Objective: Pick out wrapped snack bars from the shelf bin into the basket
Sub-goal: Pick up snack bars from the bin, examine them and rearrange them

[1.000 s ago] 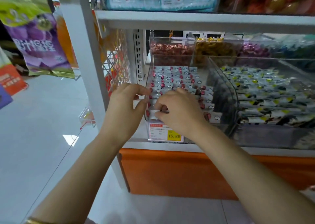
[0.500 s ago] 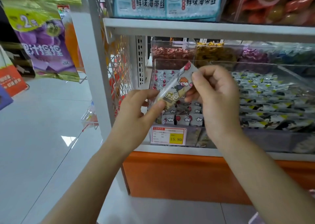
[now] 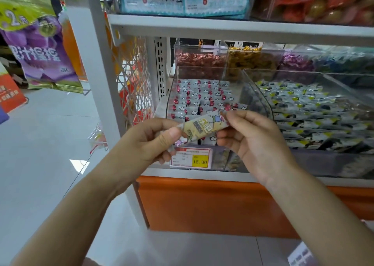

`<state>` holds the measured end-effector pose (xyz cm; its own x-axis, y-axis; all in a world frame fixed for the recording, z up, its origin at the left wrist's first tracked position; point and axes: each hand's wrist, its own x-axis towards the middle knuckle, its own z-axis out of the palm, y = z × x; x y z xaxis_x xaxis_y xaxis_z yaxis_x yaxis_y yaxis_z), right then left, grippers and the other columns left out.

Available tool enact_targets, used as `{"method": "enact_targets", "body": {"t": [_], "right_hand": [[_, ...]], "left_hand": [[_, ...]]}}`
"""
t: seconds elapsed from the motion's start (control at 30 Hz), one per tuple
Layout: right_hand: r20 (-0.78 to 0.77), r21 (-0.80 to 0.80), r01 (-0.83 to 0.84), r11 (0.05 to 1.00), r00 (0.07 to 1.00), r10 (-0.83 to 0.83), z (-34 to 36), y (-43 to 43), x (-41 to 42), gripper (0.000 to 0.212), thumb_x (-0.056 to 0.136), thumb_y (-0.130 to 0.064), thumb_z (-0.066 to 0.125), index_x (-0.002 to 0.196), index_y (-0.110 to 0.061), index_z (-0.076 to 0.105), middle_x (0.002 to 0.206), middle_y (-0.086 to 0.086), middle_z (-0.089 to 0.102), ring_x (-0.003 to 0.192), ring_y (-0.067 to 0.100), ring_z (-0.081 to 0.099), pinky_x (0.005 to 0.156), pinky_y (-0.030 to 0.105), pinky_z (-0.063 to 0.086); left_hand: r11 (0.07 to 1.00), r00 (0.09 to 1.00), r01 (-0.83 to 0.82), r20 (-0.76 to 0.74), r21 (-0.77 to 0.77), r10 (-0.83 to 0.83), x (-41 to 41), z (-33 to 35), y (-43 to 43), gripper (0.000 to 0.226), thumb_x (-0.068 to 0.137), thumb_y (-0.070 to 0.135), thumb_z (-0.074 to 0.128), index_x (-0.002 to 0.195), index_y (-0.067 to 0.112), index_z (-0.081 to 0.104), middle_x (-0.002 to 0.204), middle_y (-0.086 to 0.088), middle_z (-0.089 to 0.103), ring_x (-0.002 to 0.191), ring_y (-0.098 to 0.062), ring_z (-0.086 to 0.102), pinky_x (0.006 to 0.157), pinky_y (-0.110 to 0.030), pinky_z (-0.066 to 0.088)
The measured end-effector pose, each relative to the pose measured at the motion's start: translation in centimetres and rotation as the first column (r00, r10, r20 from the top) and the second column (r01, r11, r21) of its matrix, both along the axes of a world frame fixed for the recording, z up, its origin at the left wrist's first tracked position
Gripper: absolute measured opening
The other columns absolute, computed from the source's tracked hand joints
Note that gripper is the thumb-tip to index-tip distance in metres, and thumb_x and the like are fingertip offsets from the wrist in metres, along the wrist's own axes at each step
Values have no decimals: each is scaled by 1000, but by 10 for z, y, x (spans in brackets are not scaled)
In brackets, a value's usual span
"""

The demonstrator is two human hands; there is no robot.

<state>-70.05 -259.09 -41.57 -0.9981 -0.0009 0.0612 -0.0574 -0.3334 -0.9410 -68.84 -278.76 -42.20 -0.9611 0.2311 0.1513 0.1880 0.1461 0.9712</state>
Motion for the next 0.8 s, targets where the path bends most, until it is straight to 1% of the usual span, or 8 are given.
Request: {"method": "enact_targets", "body": {"t": [0.17,0.23,0.3,0.37,0.57,0.63,0.73,0.8], "right_hand": [[74,-89,12,996,997,-5,-4,6,-5,16,91,-6,52,80,-3,62,59,7,66,49,14,63,46,21,52],[62,-83,1,997,998,5,-7,7,-5,15,90,-5,52,80,-3,63,60,7,67,51,14,64,48,21,52],[12,-32,-22,999,1000,22,-9,8,-5,13,88,-5,54,80,-4,64,64,7,68,54,14,66,50,20,53],[-42,22,-35,999,998,36,-11,8,-4,11,87,-6,56,81,-5,64,67,7,69,59,16,67,53,21,54],[-138,34,-48,998,989,52,-11,6,-4,13,74,-14,61,82,-6,67,70,8,70,61,20,69,56,23,55],[-142,15,-49,999,989,50,-10,4,-4,16,71,-15,61,83,-6,67,69,9,70,58,19,68,54,23,54],[-145,88,-27,996,989,39,-11,3,-4,5,83,-7,58,83,-7,63,66,4,69,58,19,67,54,23,54],[-123,124,-26,992,992,41,-12,2,-5,15,90,-6,53,77,-10,61,67,2,68,61,21,67,53,26,54]], "left_hand": [[965,992,87,72,247,-108,-1,1,3,25,82,23,54,99,13,69,62,1,57,57,-6,51,55,-15,46],[937,992,35,103,348,-75,-3,1,4,20,84,19,51,91,13,70,61,1,56,55,-6,50,54,-14,47],[905,988,-44,153,424,-23,-5,0,5,22,85,18,50,93,10,69,59,1,55,54,-6,49,53,-14,47],[906,986,-112,162,409,48,-6,0,5,21,88,14,49,96,9,68,57,2,55,52,-5,48,51,-13,45],[959,962,-255,137,127,237,-8,-6,3,26,98,9,42,105,13,66,58,3,61,52,-5,51,48,-15,45],[955,950,-267,204,131,237,-8,-7,5,27,99,14,40,102,13,66,58,2,61,53,-6,51,48,-16,44],[943,932,-272,298,190,208,-6,-4,7,31,98,33,40,94,14,65,59,1,60,52,-8,51,48,-19,45],[953,939,-253,278,167,201,-6,-5,7,31,95,38,43,93,16,66,60,2,58,53,-7,50,49,-20,44]]}}
